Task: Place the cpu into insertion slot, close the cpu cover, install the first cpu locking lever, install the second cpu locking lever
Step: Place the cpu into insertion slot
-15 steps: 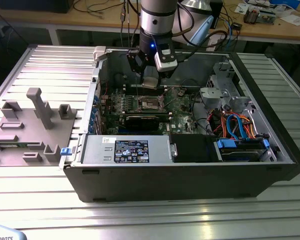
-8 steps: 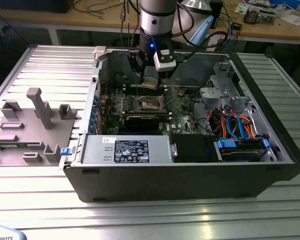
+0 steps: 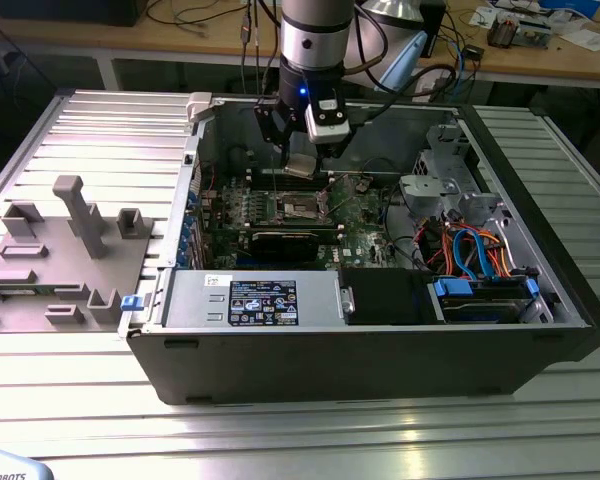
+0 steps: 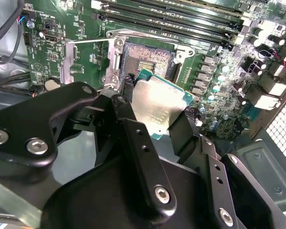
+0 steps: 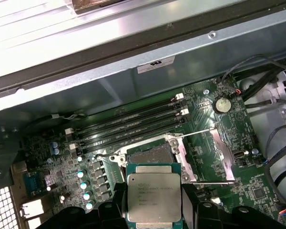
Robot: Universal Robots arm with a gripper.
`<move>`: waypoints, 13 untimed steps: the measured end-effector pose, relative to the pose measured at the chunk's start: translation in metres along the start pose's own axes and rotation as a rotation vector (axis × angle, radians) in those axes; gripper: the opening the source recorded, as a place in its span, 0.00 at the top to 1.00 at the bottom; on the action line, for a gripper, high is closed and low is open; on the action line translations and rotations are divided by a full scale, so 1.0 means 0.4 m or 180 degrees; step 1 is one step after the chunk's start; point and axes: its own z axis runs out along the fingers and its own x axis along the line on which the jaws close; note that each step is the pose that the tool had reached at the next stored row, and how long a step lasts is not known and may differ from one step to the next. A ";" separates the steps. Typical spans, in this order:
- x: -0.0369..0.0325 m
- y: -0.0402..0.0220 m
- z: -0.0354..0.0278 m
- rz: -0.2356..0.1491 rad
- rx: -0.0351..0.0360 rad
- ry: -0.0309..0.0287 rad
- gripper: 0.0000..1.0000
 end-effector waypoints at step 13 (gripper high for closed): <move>0.000 0.000 0.001 0.0176 -0.0003 -0.0015 0.45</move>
